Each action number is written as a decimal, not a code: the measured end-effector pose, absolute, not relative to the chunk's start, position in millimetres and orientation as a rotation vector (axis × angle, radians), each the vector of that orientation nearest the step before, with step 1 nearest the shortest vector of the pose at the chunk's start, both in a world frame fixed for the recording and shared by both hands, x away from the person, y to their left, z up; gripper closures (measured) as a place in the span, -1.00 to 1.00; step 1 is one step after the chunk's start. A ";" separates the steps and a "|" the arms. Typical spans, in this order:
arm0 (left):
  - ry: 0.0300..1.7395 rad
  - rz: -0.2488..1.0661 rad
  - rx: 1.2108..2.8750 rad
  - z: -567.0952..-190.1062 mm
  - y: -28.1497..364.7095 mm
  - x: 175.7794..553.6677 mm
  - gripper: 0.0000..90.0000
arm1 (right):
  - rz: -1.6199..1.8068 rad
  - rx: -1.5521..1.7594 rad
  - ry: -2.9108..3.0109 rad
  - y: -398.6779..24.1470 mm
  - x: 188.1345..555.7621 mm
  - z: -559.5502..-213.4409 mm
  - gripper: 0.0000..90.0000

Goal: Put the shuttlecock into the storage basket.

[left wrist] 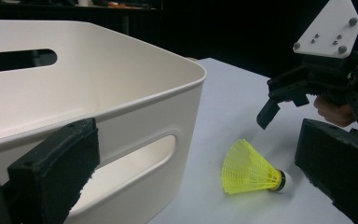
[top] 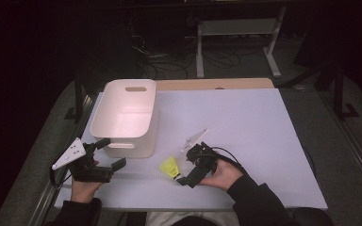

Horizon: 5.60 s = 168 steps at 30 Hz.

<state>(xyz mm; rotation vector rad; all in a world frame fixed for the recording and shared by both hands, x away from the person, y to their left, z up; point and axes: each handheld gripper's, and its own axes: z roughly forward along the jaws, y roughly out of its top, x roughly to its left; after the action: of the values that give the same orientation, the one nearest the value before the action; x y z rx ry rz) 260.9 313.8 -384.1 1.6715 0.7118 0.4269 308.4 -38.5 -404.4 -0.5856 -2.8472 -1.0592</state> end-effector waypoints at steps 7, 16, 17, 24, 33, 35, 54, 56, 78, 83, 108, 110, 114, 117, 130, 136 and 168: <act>0.712 0.424 1.668 -384.1 313.7 260.7 -1.00 | -1.034 -0.626 -2.833 -34.4 309.2 -408.3 -1.00; 0.713 0.424 1.666 -384.0 313.6 260.5 -1.00 | -0.968 -0.664 -2.832 -26.9 309.1 -414.0 -1.00; 0.713 0.424 1.666 -384.0 313.6 260.4 -1.00 | -0.957 -0.668 -2.834 -26.2 309.1 -414.4 -1.00; 0.712 0.424 1.666 -384.0 313.7 260.4 -1.00 | -0.897 -0.708 -2.830 -21.5 309.3 -417.3 -1.00; 0.710 0.424 1.665 -383.8 314.0 260.4 -1.00 | -0.835 -0.754 -2.816 -15.5 309.7 -420.1 -0.96; 0.710 0.423 1.666 -383.8 313.9 260.4 -1.00 | -0.830 -0.764 -2.800 -15.2 310.2 -420.0 -0.91; 0.710 0.421 1.665 -383.9 313.9 260.3 -1.00 | -0.815 -0.801 -2.801 -10.4 310.0 -422.2 -0.46; 0.710 0.421 1.666 -383.9 313.9 260.3 -1.00 | -0.813 -0.805 -2.802 -10.3 310.2 -422.7 -0.42; 0.709 0.420 1.666 -383.9 313.9 260.2 -1.00 | -0.802 -0.807 -2.811 -10.7 309.2 -427.1 0.23; 0.709 0.420 1.667 -383.9 313.9 260.1 -1.00 | -0.805 -0.803 -2.814 -11.2 309.3 -426.6 0.38; 0.708 0.419 1.667 -383.9 313.9 260.0 -1.00 | -0.837 -0.803 -2.827 -20.2 313.4 -410.8 0.40; 0.708 0.419 1.667 -383.9 313.9 260.1 -1.00 | -0.842 -0.803 -2.828 -22.1 314.5 -407.2 0.40; 0.709 0.420 1.666 -383.9 314.0 260.0 -1.00 | -0.867 -0.807 -2.831 -25.7 316.6 -401.2 0.40; 0.709 0.419 1.666 -383.9 313.9 260.1 -1.00 | -0.891 -0.819 -2.832 -29.3 317.7 -396.5 0.40; 0.709 0.419 1.667 -384.0 313.9 260.3 -1.00 | -0.935 -0.812 -2.851 -37.5 322.0 -375.5 0.40; 0.710 0.420 1.667 -384.0 313.9 260.3 -1.00 | -0.964 -0.793 -2.852 -39.9 323.8 -369.2 0.40; 0.710 0.419 1.665 -383.9 314.0 260.2 -1.00 | -1.051 -0.713 -2.892 -32.9 332.0 -331.4 0.41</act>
<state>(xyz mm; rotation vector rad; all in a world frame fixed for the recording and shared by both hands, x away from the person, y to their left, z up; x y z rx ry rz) 260.2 314.0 -383.9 1.6646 0.7096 0.4190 332.0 -32.9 -331.4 -0.7127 -2.8924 -1.0512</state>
